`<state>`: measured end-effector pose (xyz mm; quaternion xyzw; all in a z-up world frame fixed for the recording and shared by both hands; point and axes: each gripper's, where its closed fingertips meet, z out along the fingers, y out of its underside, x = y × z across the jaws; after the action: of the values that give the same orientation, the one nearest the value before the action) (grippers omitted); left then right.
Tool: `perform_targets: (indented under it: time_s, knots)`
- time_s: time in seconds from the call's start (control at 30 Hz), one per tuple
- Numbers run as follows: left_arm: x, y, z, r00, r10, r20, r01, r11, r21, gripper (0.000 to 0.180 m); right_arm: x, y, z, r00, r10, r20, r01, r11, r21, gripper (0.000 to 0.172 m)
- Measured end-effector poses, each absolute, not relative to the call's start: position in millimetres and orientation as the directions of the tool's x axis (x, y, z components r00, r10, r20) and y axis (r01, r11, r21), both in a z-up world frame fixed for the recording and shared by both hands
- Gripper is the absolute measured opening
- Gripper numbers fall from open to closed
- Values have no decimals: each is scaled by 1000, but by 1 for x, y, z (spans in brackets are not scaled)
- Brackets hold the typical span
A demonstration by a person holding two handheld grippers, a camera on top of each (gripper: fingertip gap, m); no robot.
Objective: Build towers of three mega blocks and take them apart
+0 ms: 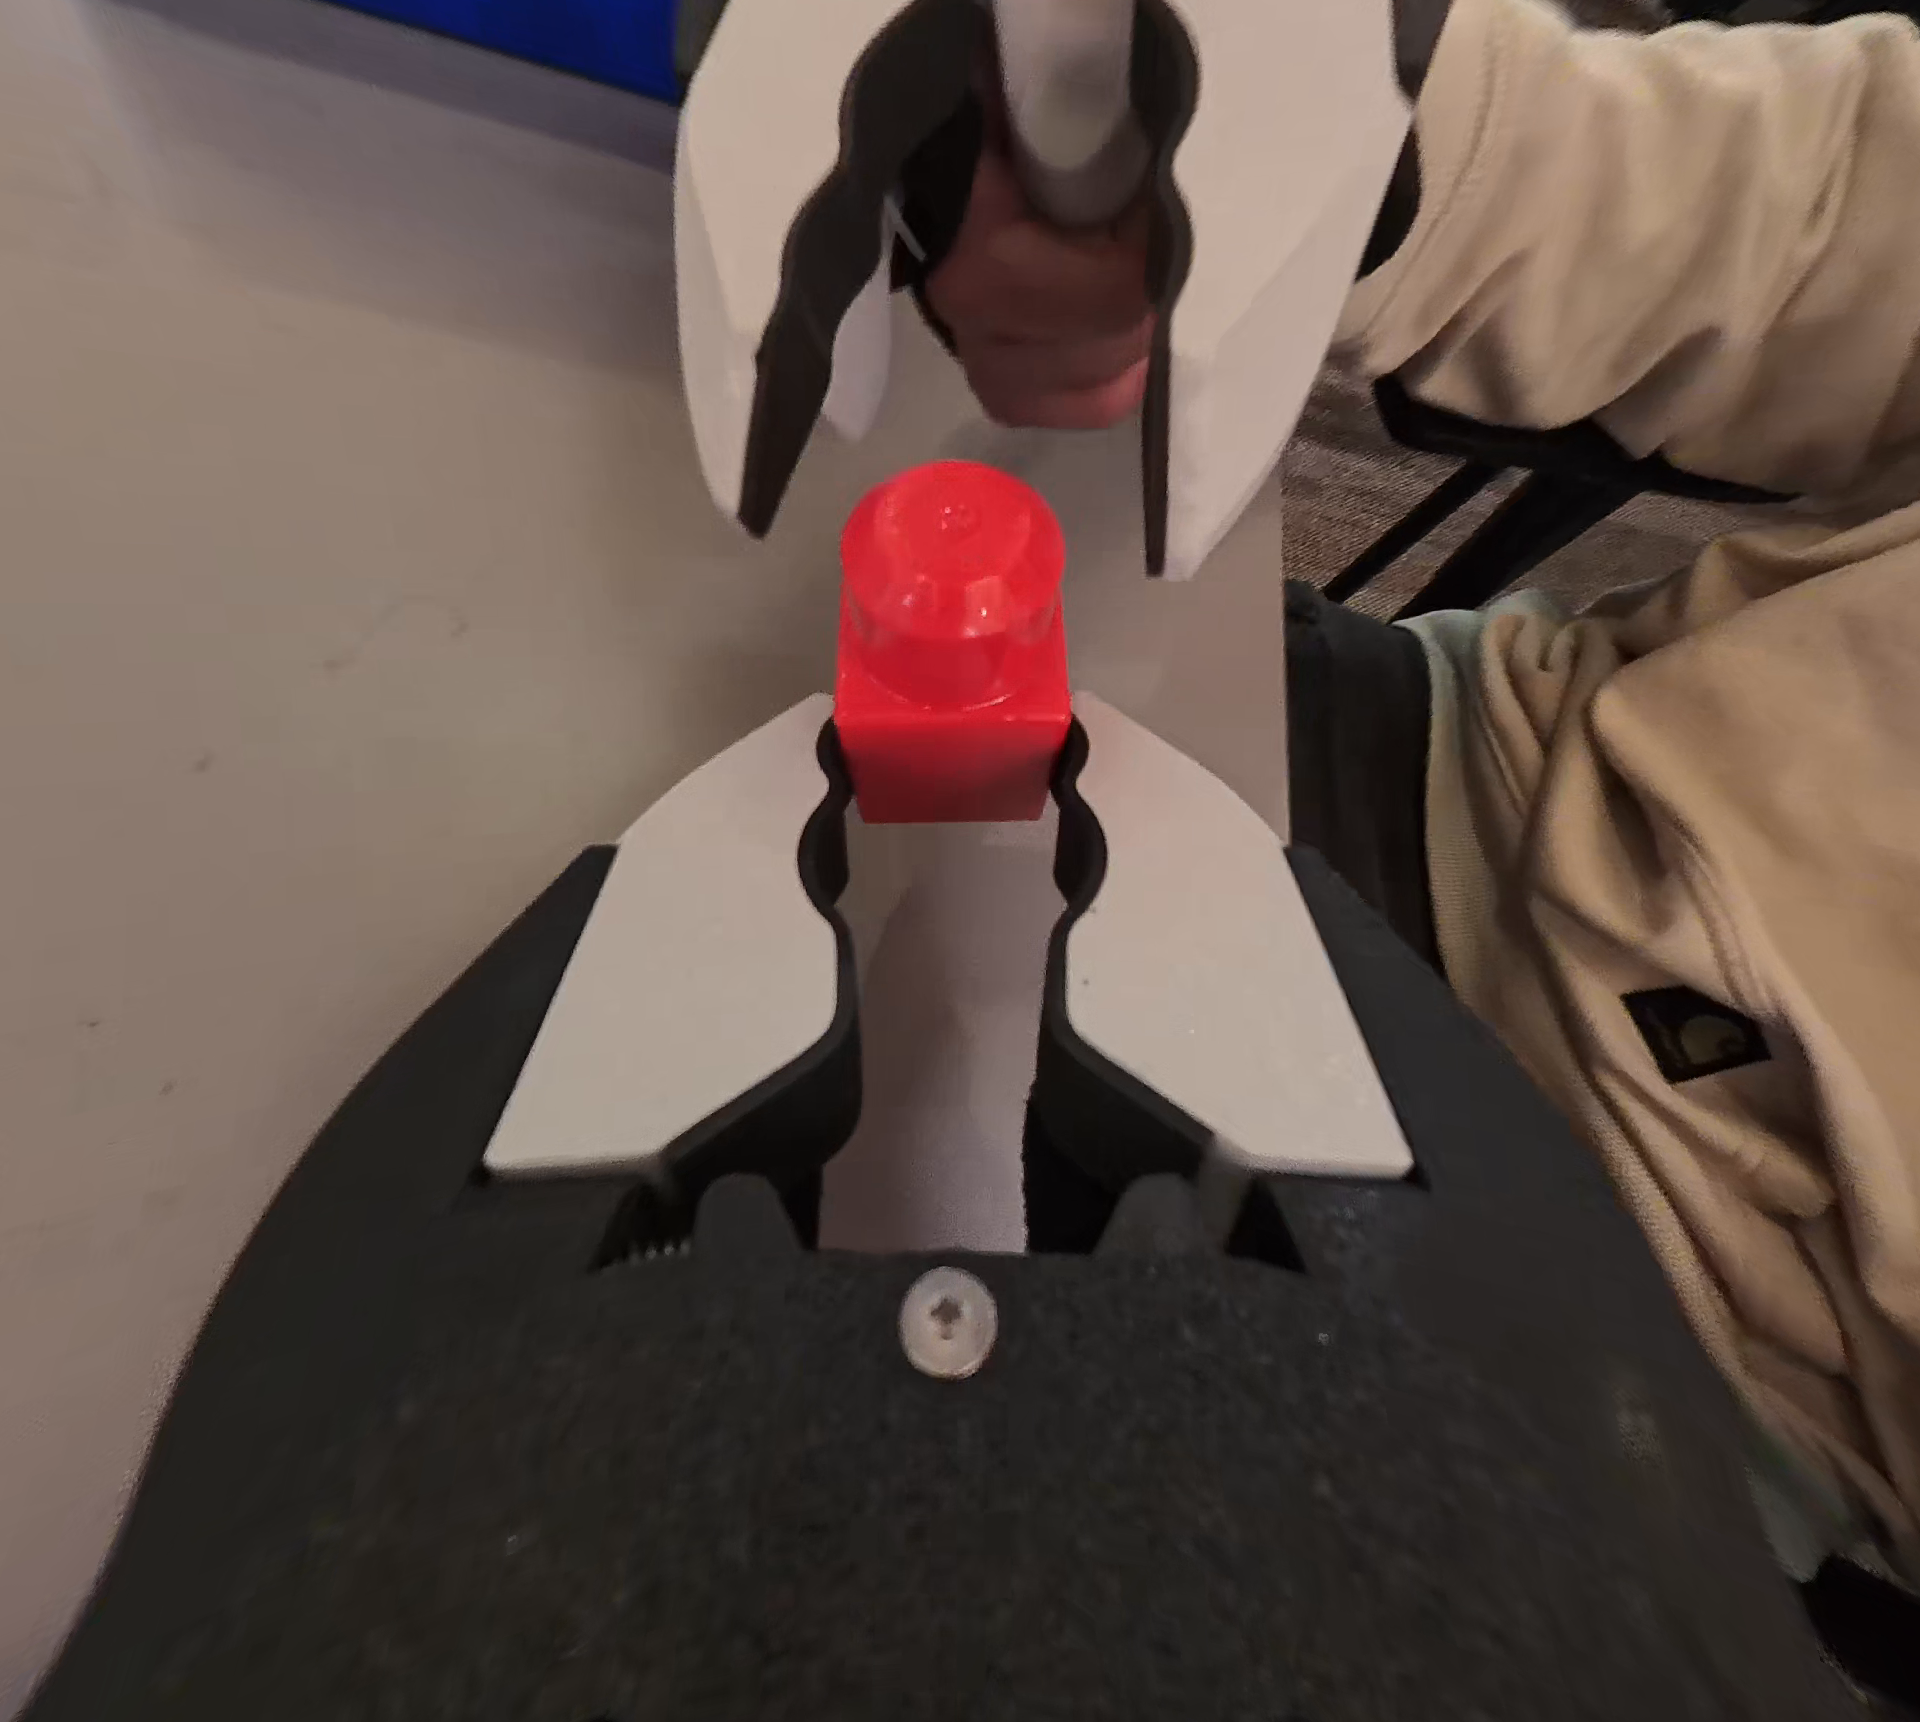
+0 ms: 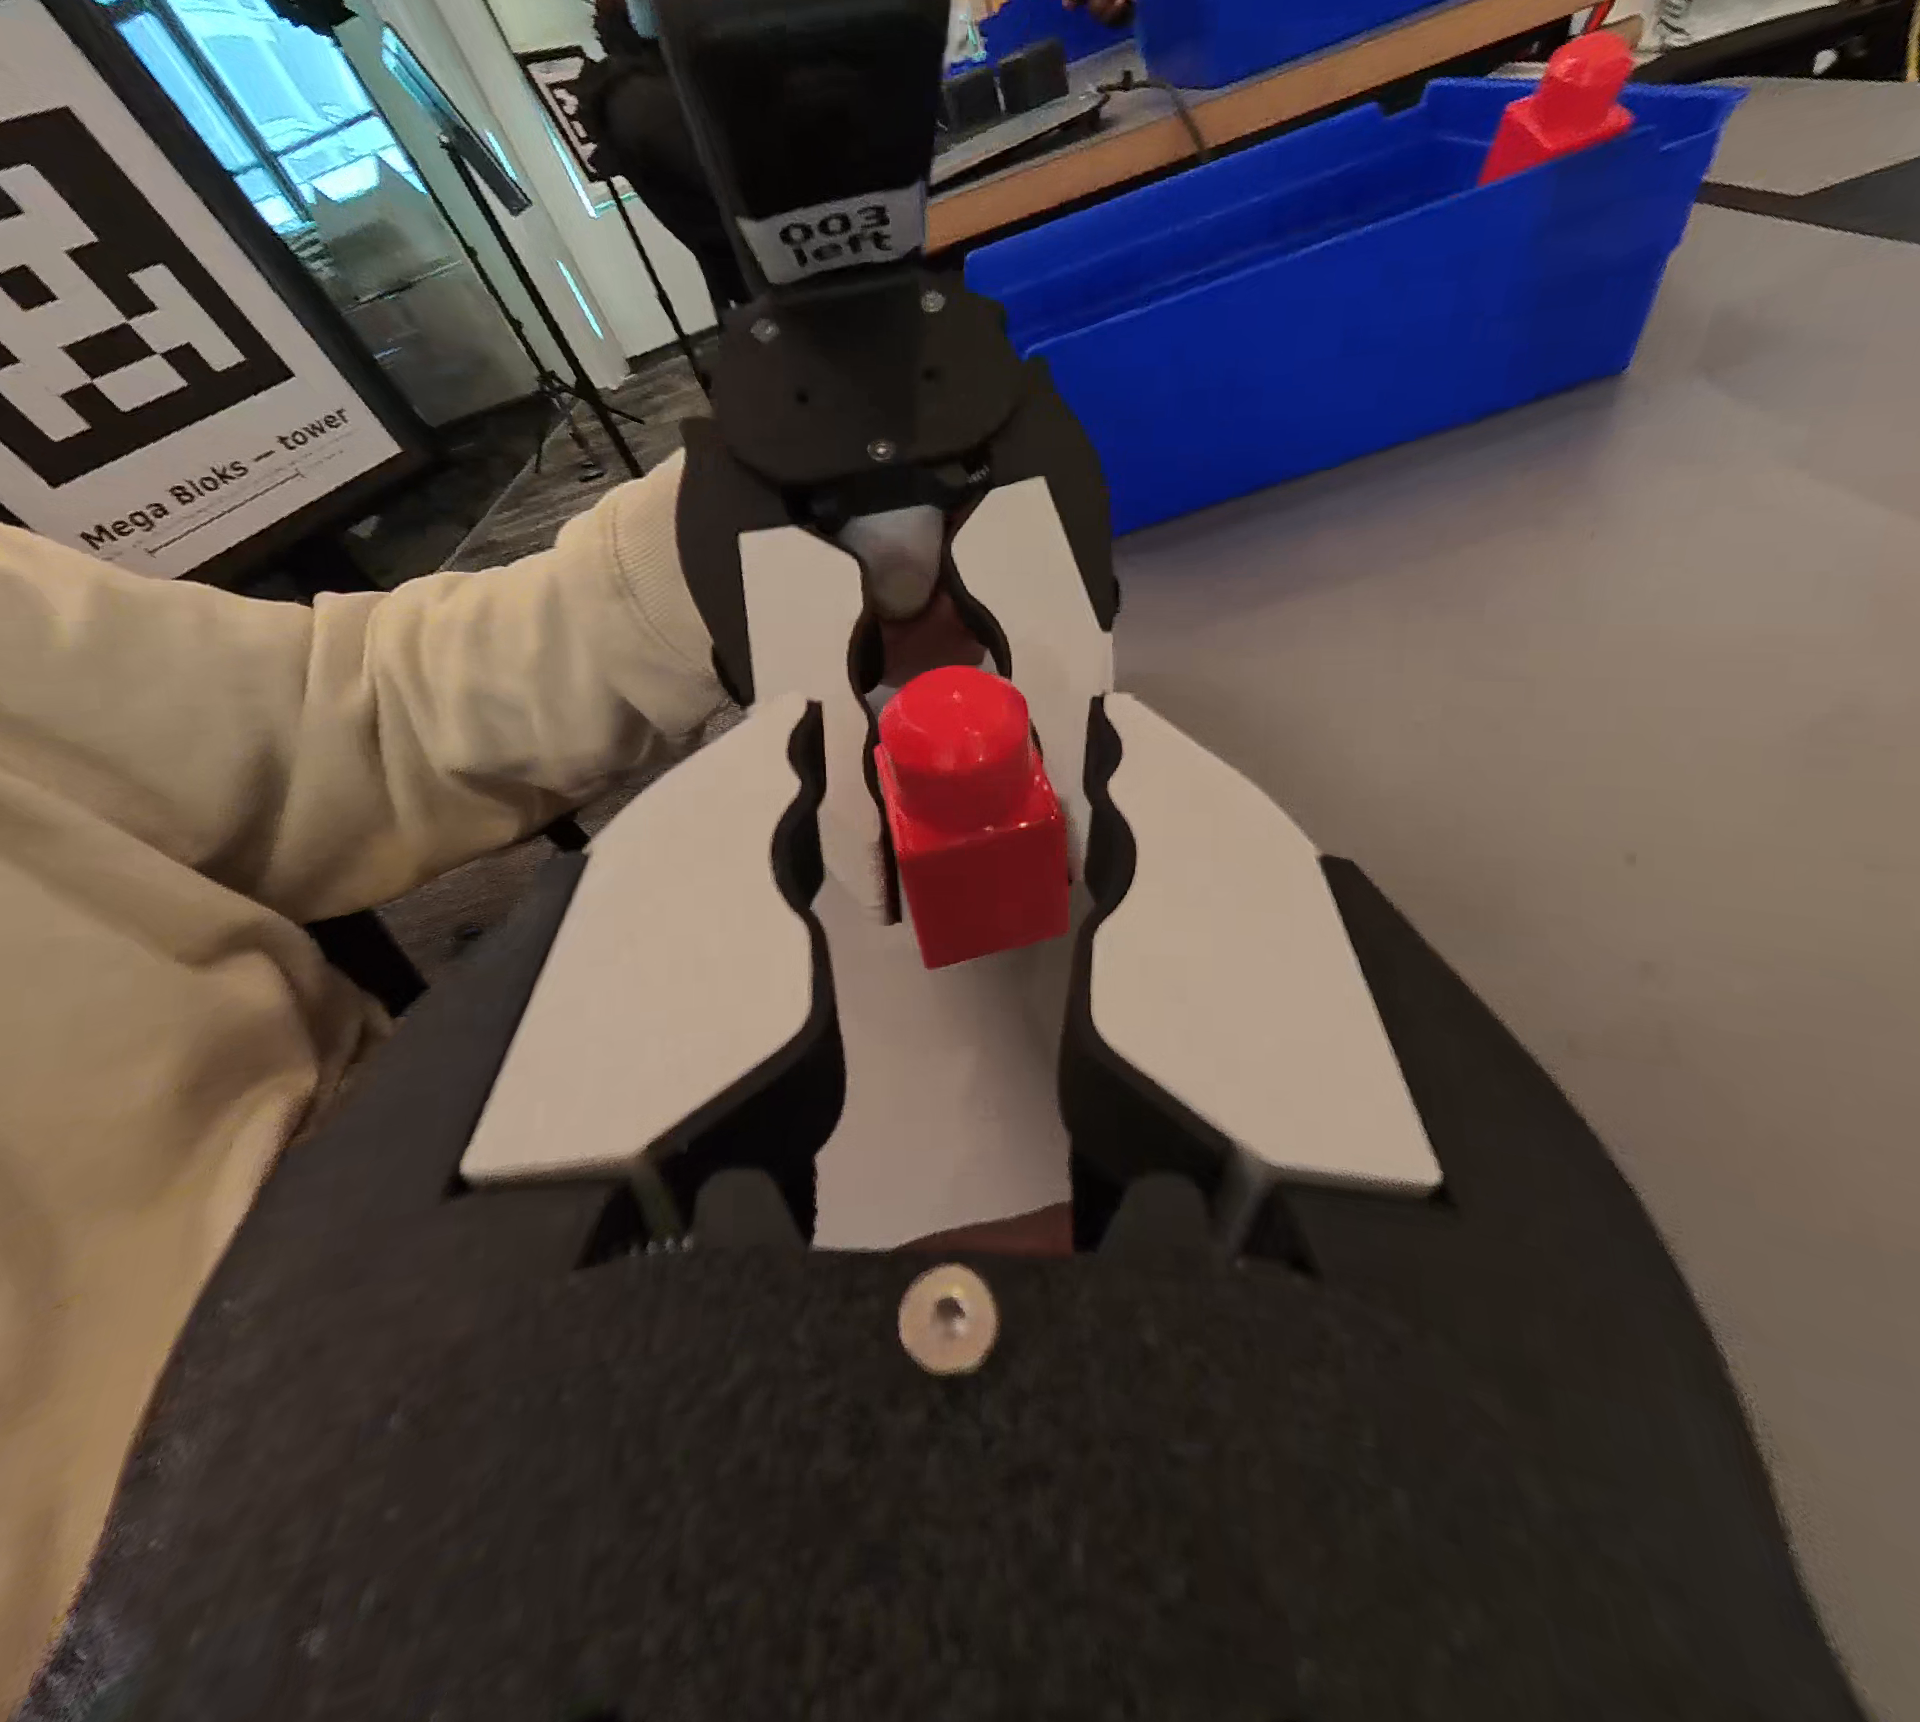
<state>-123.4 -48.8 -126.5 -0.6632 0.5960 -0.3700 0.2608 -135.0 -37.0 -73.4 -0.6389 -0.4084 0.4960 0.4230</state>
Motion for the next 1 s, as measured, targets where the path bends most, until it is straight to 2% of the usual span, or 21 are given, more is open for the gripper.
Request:
perform_targets:
  time_s: [0.13,0.17,0.37,0.43,0.53,0.63,0.77,0.87,1.0]
  knots:
    - [-121,-56,-115,-40,-973,226,-546,-168,-821,36,-145,-46,-76,119,947,-300,99,-312,-945,49]
    - [-120,-59,-111,-59,-968,244,-532,-176,-828,36,-146,-47,-78,114,951,-289,112,-301,-947,37]
    - [-121,-62,-109,-57,-968,245,-533,-178,-827,37,-144,-48,-72,96,952,-289,44,-294,-955,36]
    - [-130,-59,-118,-18,-979,202,-576,-155,-802,53,-135,-44,-65,110,947,-301,8,-304,-953,35]
    - [-146,-49,-132,96,-985,140,-615,-170,-770,67,-109,-36,-50,200,943,-268,-8,-272,-962,36]
    - [-162,-37,-139,243,-969,39,-590,-179,-787,69,-64,-28,-22,350,915,-201,8,-218,-976,36]
    - [-176,-40,-133,381,-925,-14,-512,-199,-836,76,31,-5,18,649,758,-57,112,-170,-979,36]
    - [-174,-56,-125,376,-926,9,-473,-200,-858,78,113,28,32,831,545,110,275,-230,-934,36]
    - [-165,-66,-111,355,-935,9,-463,-184,-867,79,193,85,24,895,387,222,392,-443,-807,36]
